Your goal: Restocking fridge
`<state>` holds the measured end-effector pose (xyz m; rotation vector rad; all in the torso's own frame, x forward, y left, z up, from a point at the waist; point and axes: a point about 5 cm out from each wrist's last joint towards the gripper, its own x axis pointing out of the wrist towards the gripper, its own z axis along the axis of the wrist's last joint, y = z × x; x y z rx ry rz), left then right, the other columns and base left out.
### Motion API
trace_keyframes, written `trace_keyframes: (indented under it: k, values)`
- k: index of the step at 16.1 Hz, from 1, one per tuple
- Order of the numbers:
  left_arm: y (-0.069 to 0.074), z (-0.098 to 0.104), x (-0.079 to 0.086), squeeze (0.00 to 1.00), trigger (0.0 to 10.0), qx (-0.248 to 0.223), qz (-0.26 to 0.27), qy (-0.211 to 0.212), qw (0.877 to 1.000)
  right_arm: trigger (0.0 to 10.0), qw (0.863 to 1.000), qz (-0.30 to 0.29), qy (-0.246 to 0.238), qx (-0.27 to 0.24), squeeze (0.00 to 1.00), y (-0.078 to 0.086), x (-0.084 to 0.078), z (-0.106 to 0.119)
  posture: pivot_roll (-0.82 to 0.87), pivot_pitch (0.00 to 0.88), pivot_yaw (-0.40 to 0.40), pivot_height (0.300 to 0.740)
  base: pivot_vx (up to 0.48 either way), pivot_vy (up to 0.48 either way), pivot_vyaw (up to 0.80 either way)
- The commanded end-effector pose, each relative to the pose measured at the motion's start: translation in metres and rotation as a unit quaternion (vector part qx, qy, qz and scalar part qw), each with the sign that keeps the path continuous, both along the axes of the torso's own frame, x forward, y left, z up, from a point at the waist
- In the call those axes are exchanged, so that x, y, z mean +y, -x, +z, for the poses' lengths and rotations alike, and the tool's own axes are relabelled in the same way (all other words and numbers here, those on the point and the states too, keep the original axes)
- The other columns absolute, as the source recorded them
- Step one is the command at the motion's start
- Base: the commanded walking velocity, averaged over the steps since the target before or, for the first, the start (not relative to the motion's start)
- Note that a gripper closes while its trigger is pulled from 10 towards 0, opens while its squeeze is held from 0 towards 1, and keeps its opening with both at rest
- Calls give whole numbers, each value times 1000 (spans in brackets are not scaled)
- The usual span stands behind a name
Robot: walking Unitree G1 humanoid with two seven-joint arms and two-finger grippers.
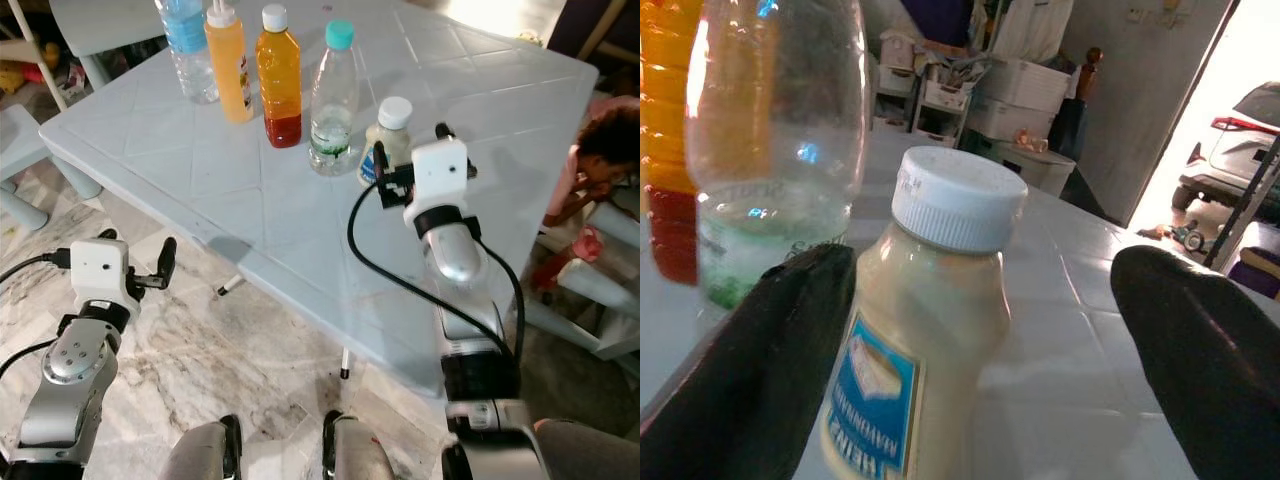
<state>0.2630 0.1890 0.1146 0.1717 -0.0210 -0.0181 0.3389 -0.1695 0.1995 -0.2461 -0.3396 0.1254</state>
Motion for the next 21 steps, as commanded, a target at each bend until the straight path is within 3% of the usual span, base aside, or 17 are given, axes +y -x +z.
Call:
trace_keyframes:
  k: [1,9,10,11,21]
  values:
    - [4,0,4,0,10000,6,0,-11,1000,10000,1000,5,6,-5,0,-4,-2,3,111,237,18,740,0,0,0]
    - [5,1,3,0,10000,14,-5,-11,1000,10000,999,37,6,-1,0,-25,-1,15,123,245,24,740,0,0,0]
    - [5,1,4,0,10000,15,-5,-11,1000,6902,999,39,6,1,0,-27,-2,16,124,244,24,740,0,0,0]
    - [5,1,3,0,10000,16,-6,-11,1000,196,999,41,10,2,0,-29,-3,16,125,244,24,740,0,0,0]
    - [5,-1,0,0,10000,19,-12,-8,1000,0,997,71,38,8,0,-38,0,16,123,231,16,740,0,0,0]
